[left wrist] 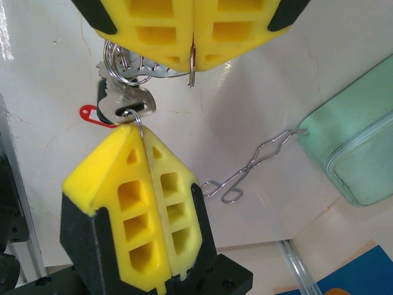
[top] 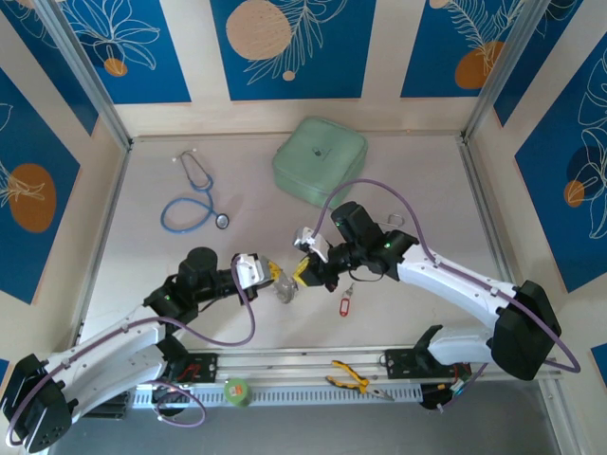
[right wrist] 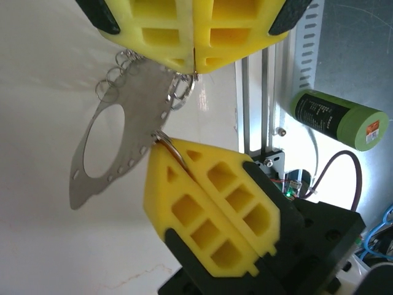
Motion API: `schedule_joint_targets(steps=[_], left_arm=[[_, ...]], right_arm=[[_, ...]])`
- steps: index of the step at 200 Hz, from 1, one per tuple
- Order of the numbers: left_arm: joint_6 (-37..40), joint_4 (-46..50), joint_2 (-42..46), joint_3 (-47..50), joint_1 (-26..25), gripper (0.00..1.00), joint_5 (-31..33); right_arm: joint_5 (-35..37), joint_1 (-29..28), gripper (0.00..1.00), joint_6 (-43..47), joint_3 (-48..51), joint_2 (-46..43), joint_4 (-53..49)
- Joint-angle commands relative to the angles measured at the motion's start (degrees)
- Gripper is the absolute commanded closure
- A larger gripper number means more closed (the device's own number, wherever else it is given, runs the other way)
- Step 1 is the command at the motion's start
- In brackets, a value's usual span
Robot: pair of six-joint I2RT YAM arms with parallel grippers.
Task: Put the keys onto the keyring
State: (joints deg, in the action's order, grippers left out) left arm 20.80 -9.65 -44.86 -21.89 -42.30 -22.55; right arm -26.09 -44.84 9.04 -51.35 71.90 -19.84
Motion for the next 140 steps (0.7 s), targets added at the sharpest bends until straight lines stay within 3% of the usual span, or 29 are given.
schedule_joint_targets(steps=[1,140], left_arm=[[-0.82,-0.91,-0.03,0.01,-0.56,1.00,-2.28],[0.02,-0.97,0.44,-0.22,-0.54,1.00,-4.43]], right_arm=[[0.69,-0.91,1.00,0.94,-1.12,0.05,3.01],[1.91,-2.24,1.00,2.21,-2.45,1.23,4.72]])
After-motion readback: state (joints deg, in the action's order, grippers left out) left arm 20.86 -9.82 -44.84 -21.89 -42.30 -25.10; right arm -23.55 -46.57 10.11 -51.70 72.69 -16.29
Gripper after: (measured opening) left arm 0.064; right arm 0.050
